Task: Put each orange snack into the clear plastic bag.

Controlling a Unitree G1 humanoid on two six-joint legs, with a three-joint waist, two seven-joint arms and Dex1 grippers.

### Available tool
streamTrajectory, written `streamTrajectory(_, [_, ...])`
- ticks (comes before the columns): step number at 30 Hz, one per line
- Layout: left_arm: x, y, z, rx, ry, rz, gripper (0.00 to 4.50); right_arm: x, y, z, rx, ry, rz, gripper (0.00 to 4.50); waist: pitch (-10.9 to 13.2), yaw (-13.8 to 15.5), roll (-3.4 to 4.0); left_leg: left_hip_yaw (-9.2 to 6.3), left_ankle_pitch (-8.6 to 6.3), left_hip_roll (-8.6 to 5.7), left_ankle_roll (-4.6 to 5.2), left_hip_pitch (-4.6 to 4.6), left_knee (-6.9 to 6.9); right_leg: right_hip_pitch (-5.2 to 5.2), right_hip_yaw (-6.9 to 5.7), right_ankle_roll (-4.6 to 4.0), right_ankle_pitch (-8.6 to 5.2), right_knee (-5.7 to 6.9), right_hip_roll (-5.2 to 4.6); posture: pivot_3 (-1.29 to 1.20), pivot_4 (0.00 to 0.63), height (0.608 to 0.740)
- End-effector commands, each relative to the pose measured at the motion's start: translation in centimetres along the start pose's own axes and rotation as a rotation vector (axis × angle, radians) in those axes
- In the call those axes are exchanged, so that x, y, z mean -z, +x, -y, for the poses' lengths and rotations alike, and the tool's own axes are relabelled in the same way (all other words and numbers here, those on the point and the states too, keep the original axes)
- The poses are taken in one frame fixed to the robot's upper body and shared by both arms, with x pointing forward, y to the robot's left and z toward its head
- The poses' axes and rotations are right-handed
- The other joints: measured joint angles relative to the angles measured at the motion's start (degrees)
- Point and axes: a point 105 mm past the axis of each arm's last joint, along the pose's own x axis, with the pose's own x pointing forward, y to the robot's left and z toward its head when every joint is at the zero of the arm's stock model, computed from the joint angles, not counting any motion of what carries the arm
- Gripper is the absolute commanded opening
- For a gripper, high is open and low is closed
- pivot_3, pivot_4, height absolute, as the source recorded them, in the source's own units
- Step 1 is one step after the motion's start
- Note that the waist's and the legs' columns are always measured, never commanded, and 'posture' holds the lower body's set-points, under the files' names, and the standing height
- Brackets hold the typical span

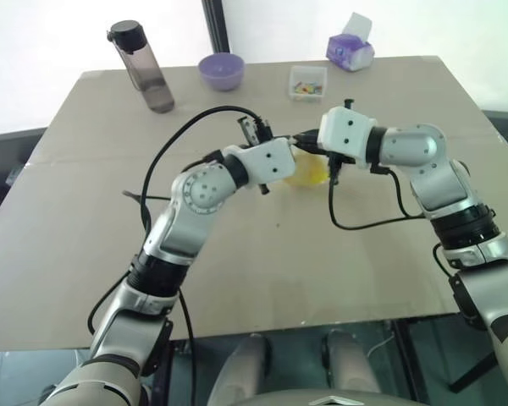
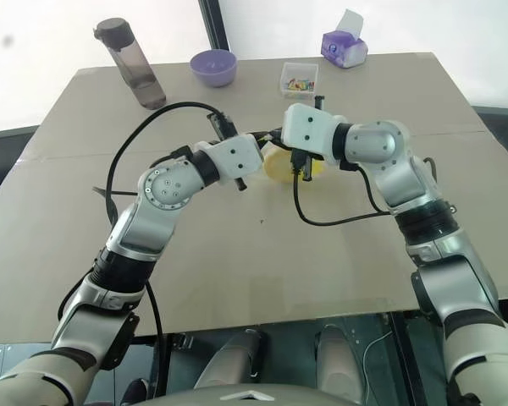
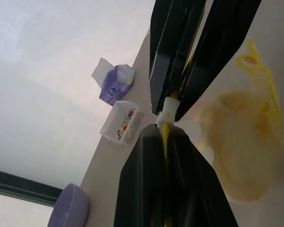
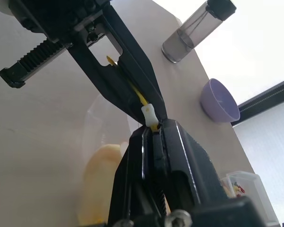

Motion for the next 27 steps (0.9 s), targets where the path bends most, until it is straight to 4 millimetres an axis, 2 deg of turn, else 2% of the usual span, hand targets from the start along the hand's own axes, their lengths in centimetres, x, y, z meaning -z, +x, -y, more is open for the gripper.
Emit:
streamTrajectory(1, [-0.9, 0.1, -0.7, -0.022, 0.025, 0.034, 0.00, -1.7, -0.4, 1.1, 0.040, -0.057, 0.061, 1.01, 0.00, 0.00, 0.00, 0.00, 0.00, 0.00, 0.00, 0.00, 0.00, 0.00, 0.00, 0.00, 0.00, 0.00, 0.00, 0.00, 0.150, 0.740])
streamTrajectory(3, [-0.9, 0.1, -0.6, -0.020, 0.025, 0.035, 0.00, -1.8, -0.5, 1.1, 0.042, -0.052, 0.065, 1.70, 0.00, -0.01, 0.00, 0.00, 0.00, 0.00, 0.00, 0.00, 0.00, 0.00, 0.00, 0.00, 0.00, 0.00, 0.00, 0.00, 0.150, 0.740])
streamTrajectory(11, [-0.8, 0.2, -0.6, -0.016, 0.027, 0.035, 0.00, -2.1, -0.5, 1.2, 0.046, -0.054, 0.080, 1.70, 0.00, 0.00, 0.00, 0.00, 0.00, 0.00, 0.00, 0.00, 0.00, 0.00, 0.00, 0.00, 0.00, 0.00, 0.00, 0.00, 0.150, 0.740])
streamTrajectory(14, [-0.9, 0.2, -0.6, -0.017, 0.028, 0.038, 0.00, -1.9, -0.5, 1.0, 0.039, -0.054, 0.076, 0.92, 0.00, 0.00, 0.00, 0.00, 0.00, 0.00, 0.00, 0.00, 0.00, 0.00, 0.00, 0.00, 0.00, 0.00, 0.00, 0.00, 0.150, 0.740])
streamTrajectory(16, [-1.0, 0.2, -0.6, -0.017, 0.029, 0.040, 0.00, -1.9, -0.5, 0.9, 0.036, -0.054, 0.074, 0.07, 0.00, 0.01, 0.00, 0.00, 0.00, 0.00, 0.00, 0.00, 0.00, 0.00, 0.00, 0.00, 0.00, 0.00, 0.00, 0.00, 0.150, 0.740])
streamTrajectory(23, [-0.9, 0.1, -0.5, -0.015, 0.030, 0.041, 0.00, -1.4, -0.5, 0.8, 0.033, -0.054, 0.054, 0.02, 0.00, 0.00, 0.00, 0.00, 0.00, 0.00, 0.00, 0.00, 0.00, 0.00, 0.00, 0.00, 0.00, 0.00, 0.00, 0.00, 0.150, 0.740])
streamTrajectory(27, [-0.4, -0.2, -0.7, -0.020, 0.032, 0.025, 0.00, -0.4, -1.0, 0.8, 0.036, -0.050, 0.014, 0.02, 0.00, 0.00, 0.00, 0.00, 0.00, 0.00, 0.00, 0.00, 0.00, 0.00, 0.00, 0.00, 0.00, 0.00, 0.00, 0.00, 0.150, 0.740])
